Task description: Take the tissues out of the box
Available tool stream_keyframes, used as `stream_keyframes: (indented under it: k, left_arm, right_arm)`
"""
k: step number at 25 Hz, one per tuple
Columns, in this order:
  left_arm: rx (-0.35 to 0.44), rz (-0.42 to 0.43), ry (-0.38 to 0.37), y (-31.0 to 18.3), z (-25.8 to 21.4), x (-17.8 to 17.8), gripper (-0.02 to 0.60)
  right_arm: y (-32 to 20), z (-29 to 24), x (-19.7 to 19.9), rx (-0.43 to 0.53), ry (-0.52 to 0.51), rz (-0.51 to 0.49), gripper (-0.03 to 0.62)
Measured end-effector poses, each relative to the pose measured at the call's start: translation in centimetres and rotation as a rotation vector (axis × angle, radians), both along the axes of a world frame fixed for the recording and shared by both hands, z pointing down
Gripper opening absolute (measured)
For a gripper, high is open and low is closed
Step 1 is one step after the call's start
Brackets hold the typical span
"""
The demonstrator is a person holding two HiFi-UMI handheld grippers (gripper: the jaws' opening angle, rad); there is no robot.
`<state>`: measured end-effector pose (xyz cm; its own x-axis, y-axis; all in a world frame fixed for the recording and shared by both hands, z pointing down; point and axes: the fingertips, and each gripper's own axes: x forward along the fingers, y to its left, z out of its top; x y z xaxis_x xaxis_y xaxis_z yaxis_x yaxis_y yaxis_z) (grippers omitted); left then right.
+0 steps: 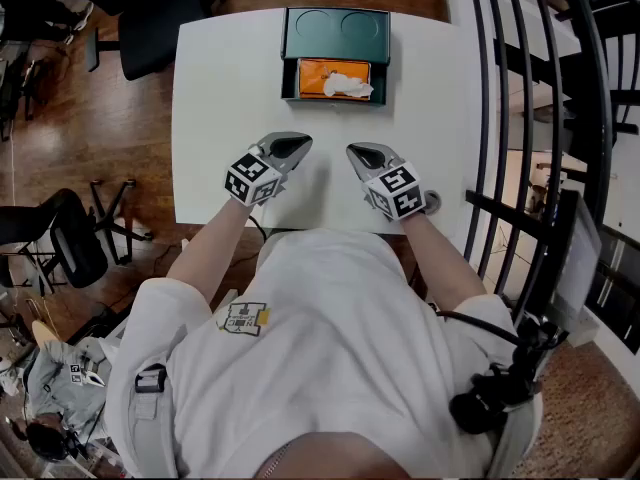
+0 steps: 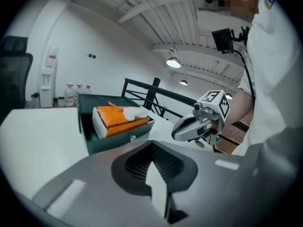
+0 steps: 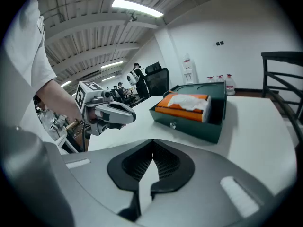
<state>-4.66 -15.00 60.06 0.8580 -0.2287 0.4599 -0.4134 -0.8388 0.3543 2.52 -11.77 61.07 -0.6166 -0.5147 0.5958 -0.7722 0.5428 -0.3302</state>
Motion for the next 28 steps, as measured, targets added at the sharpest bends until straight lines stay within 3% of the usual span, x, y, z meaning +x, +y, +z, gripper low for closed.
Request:
stream_keyframes:
  k: [4,10,13,14,16,19,23,28]
  left_arm:
    - [0.123,0.034,-0.006,-5.0,-3.0,-0.8,0.000]
    - [0.275,0.191,-0.100,-10.5,-4.8,-0.4,0.011]
    - [0.306,0.289,-0.166,-11.5,-3.9,0.0,0.105]
    - [0.310,0.327,-0.193,-11.6,-3.6,0.2,0.169]
    - [0.321,0.383,-0.233,-11.5,-3.3,0.3,0.176]
    - [0.330,0.401,-0.251,-11.4,-3.0,0.2,0.176]
    - [0.325,0.408,-0.259,-10.8,-2.7,-0.5,0.176]
    - [0.310,0.413,-0.247,-9.4,-2.2,-0.6,0.176]
  right_arm:
    - [-4.0,-2.6,1.3,0.075,0.038,0.002,0.000]
    - [-10.1,-5.1,4.1,0.195,0.228,-0.095,0.037]
    - [-11.5,-4.8,4.2,0.217,0.293,-0.216,0.155]
    - [-11.8,-4.4,3.9,0.217,0.322,-0.280,0.248]
    - [-12.2,-3.6,3.0,0.220,0.387,-0.401,0.317]
    - [-13.2,-2.6,1.8,0.232,0.476,-0.543,0.399]
    - [-14.9,-1.1,0.2,0.211,0.546,-0.682,0.398]
    - [-14.7,0.8,-0.1,0.142,0.568,-0.795,0.335]
